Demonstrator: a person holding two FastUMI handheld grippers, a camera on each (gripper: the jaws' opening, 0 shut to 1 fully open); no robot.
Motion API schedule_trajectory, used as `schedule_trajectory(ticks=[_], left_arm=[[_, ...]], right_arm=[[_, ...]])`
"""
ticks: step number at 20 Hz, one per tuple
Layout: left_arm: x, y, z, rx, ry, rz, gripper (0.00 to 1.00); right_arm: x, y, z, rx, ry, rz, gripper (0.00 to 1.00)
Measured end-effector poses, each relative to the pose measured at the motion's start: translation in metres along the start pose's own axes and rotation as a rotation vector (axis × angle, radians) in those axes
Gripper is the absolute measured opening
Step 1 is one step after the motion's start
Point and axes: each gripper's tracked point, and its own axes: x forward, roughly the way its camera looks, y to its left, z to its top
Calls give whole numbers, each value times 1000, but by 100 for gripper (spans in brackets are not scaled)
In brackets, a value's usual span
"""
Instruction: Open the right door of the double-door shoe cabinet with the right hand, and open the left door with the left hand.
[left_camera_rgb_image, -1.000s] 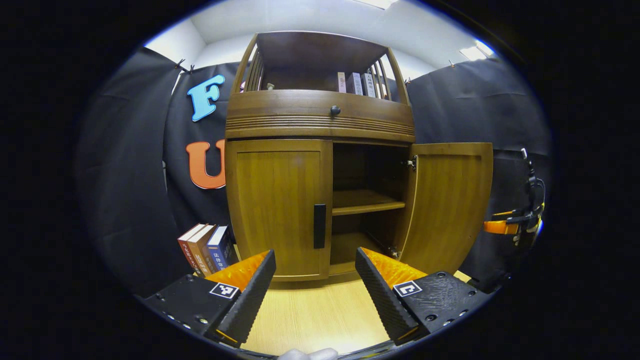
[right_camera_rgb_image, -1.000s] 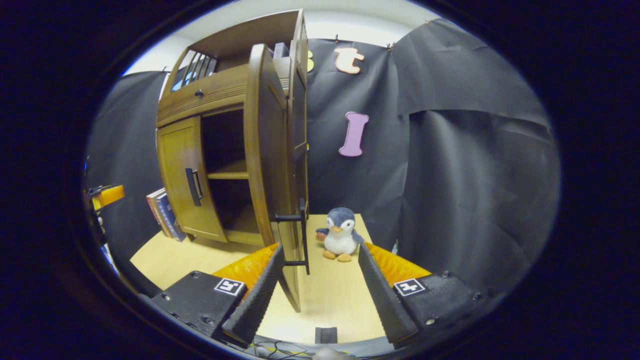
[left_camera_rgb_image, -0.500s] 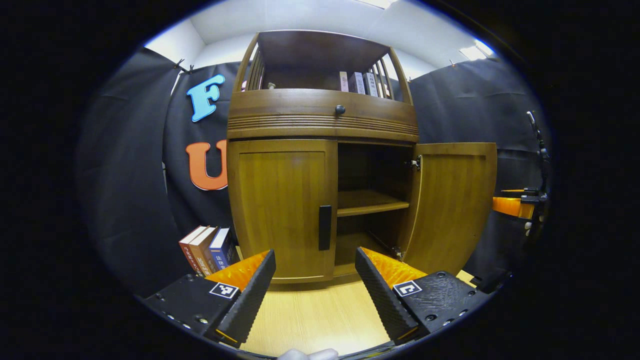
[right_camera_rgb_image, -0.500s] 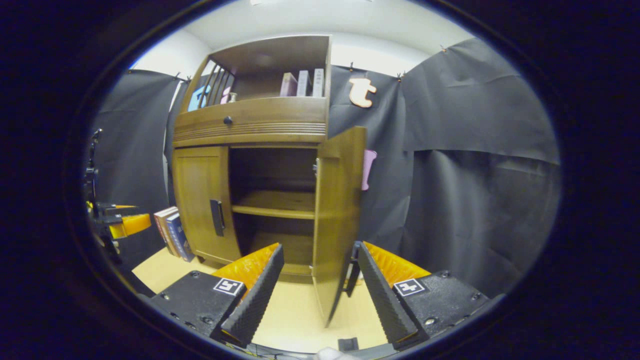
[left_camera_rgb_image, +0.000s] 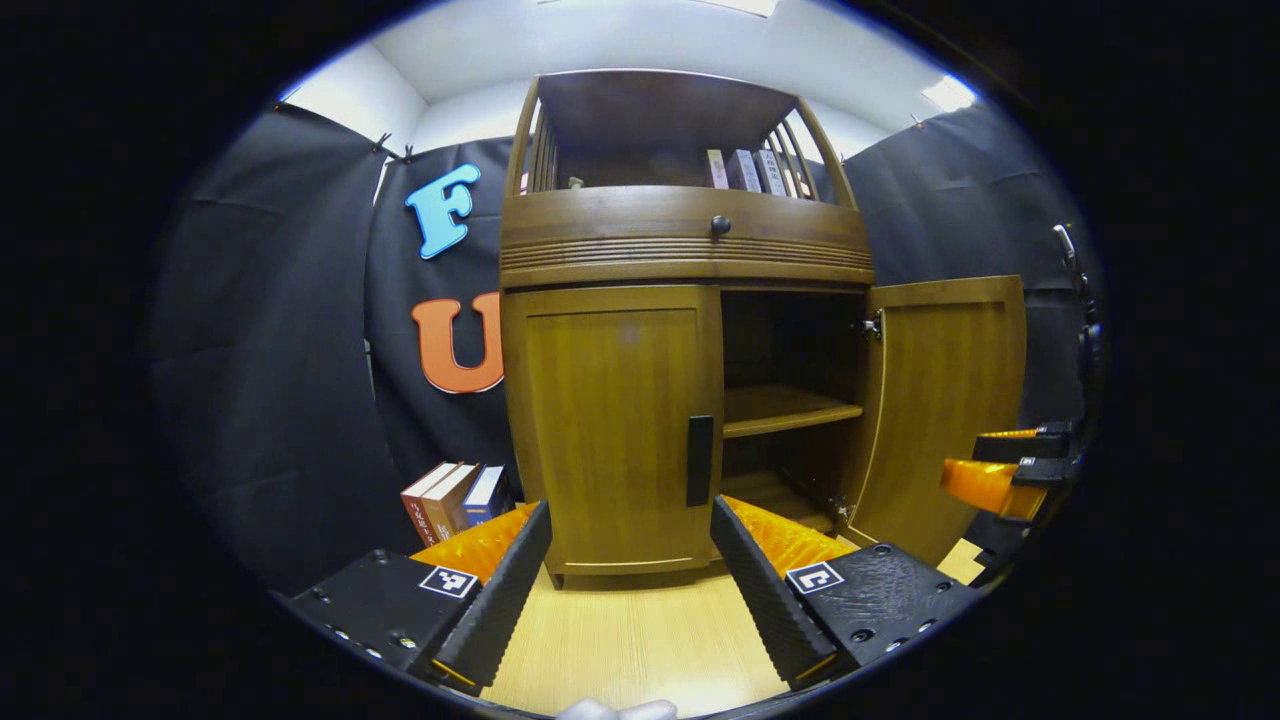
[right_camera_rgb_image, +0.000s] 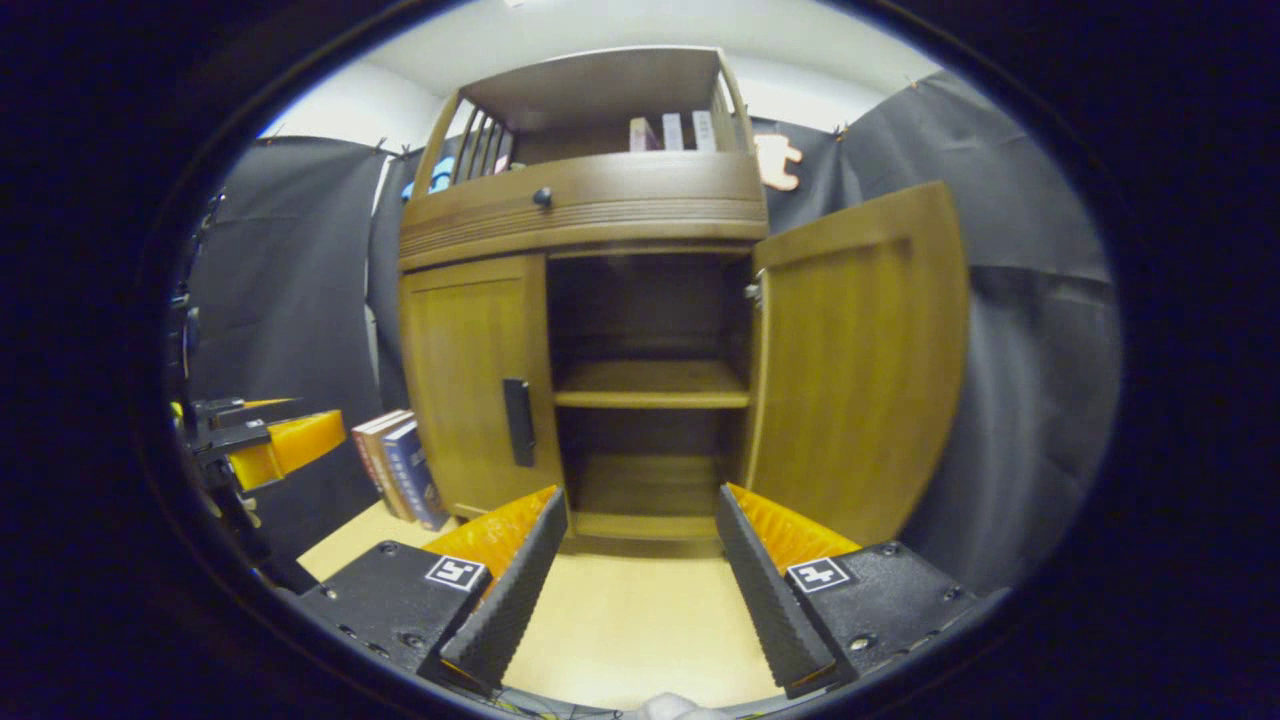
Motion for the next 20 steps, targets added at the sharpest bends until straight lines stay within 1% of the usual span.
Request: schedule_trajectory(ticks=[2,5,6,8,9,11,14,18,19,20], left_arm=[[11,0,-3,9,1,9,96],[36,-9,-5,-2,-8,-8,96],[48,-15,-3,-9,-17,-19,96],[75,-27,-2,-8,-31,-49,96],[88,-33,-2,-6,-35,-61,96],[115,-45,-4,-9,-43,-84,96],[156,-59,-10,-22,-43,-104,96],[202,-75,-26,-28,-7,-121,96],[212,-76,-31,-23,-3,-113,100],[223,-78,-34,-20,5,-109,81]], right_arm=[[3,8,-1,-6,13,16,95],[3,6,5,-20,13,6,95],[2,6,7,-19,14,2,98],[-1,0,12,-13,16,-16,98],[-6,-1,12,-15,17,-27,95],[-11,-8,17,-26,16,-58,95],[-22,-19,18,-38,24,-90,95],[-27,-31,13,-44,59,-125,95],[-27,-34,14,-41,63,-131,95],[-27,-37,13,-37,66,-137,95]])
